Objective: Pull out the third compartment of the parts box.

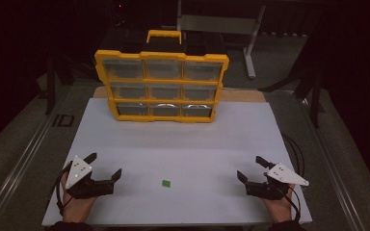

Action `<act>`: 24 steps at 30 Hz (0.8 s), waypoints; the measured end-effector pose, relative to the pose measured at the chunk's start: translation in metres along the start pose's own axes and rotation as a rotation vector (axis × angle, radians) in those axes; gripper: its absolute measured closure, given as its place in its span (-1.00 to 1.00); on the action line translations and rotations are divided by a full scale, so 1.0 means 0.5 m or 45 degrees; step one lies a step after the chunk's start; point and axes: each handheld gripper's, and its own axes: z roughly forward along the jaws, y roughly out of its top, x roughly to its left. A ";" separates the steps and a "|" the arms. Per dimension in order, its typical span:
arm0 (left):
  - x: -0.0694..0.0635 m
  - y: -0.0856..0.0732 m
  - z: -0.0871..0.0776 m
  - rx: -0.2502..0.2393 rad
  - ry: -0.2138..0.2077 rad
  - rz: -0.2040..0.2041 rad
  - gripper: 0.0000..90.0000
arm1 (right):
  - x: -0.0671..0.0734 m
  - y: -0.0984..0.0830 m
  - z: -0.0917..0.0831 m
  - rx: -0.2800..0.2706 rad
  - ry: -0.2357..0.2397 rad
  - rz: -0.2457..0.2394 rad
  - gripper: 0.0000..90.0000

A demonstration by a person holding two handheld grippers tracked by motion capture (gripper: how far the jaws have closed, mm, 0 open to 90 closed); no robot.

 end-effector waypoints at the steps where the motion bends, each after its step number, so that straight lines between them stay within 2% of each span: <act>1: 0.000 0.000 0.001 0.005 -0.002 0.004 -0.99 | 0.002 0.000 0.001 0.004 0.002 -0.007 -0.77; 4: -0.001 -0.001 0.002 0.005 -0.010 0.004 -0.99 | 0.009 0.002 0.004 0.013 0.004 -0.029 -0.78; 15: 0.003 -0.004 0.009 0.004 -0.011 -0.013 -0.99 | 0.018 0.009 0.021 0.021 0.005 -0.020 -0.78; 21: -0.003 -0.002 0.013 0.004 -0.021 0.003 -0.99 | 0.038 0.021 0.036 0.006 -0.006 0.000 -0.78; 23: -0.004 -0.001 0.013 0.001 -0.024 0.005 -0.99 | 0.043 0.024 0.039 0.001 0.001 0.004 -0.78; 24: -0.005 -0.001 0.014 0.004 -0.018 0.008 -0.99 | 0.054 0.031 0.048 0.009 0.016 -0.002 -0.78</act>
